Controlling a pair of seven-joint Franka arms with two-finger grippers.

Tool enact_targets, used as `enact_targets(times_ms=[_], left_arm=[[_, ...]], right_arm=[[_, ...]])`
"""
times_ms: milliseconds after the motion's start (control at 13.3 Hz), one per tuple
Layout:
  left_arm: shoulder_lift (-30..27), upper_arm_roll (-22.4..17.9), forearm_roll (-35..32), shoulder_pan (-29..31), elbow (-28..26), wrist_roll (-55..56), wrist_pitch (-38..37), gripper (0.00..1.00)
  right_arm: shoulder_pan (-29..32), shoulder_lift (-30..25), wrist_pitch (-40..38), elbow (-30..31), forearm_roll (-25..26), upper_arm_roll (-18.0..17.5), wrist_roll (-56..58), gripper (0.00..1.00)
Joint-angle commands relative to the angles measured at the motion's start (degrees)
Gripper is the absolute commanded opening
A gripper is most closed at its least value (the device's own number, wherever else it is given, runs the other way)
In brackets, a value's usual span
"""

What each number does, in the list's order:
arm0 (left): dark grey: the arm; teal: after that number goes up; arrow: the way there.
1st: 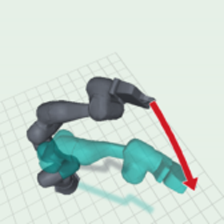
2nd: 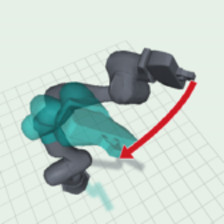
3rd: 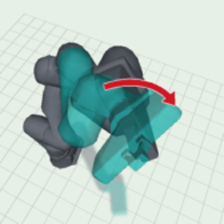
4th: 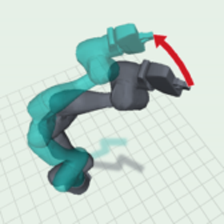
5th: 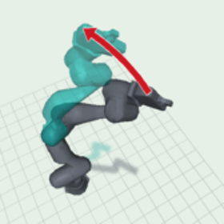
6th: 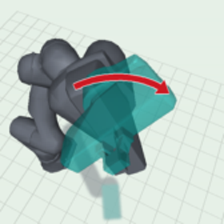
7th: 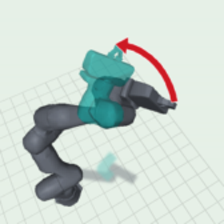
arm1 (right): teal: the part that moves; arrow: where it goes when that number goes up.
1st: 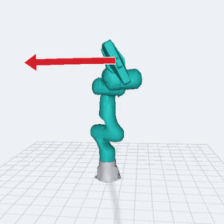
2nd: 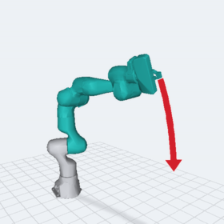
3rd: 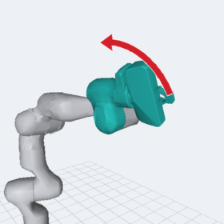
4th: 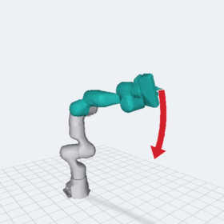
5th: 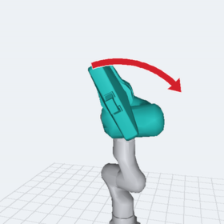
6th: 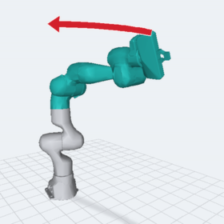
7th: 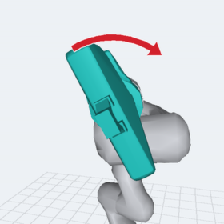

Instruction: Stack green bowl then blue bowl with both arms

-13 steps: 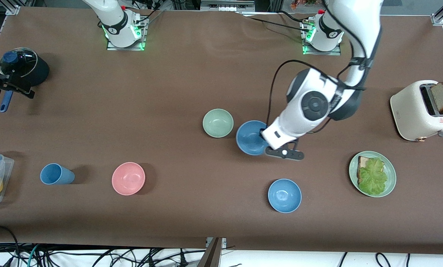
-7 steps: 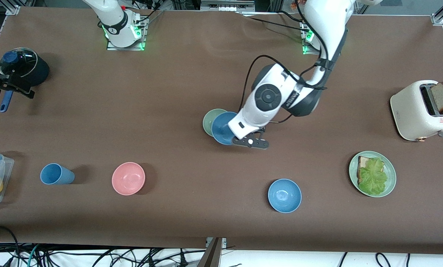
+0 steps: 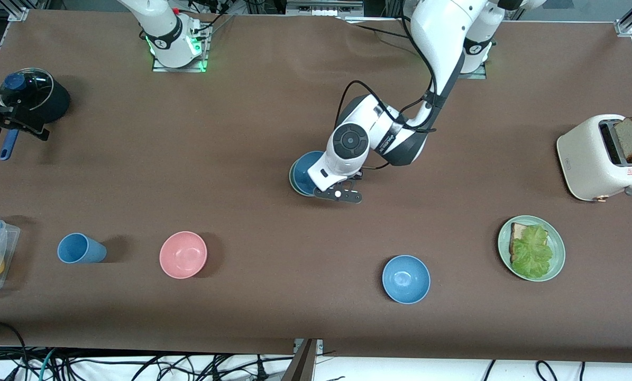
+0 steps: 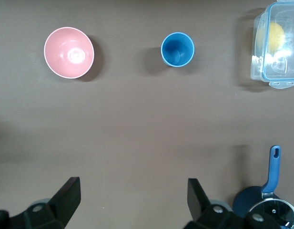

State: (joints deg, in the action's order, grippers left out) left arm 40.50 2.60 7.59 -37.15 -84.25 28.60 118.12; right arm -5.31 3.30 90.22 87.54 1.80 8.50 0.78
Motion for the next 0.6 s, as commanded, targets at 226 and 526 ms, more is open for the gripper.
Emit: enact_targets(times_ms=[226, 526], left_arm=[[1.1, -0.9, 0.6, -1.3, 1.3, 0.3, 0.8, 0.04], [0.8, -0.9, 0.7, -1.2, 1.4, 0.9, 0.7, 1.00]], right_arm=[[0.7, 0.1, -1.2, -1.1, 0.0, -0.5, 0.6, 0.99], [0.7, 0.2, -1.2, -1.1, 0.0, -0.5, 0.6, 0.99]])
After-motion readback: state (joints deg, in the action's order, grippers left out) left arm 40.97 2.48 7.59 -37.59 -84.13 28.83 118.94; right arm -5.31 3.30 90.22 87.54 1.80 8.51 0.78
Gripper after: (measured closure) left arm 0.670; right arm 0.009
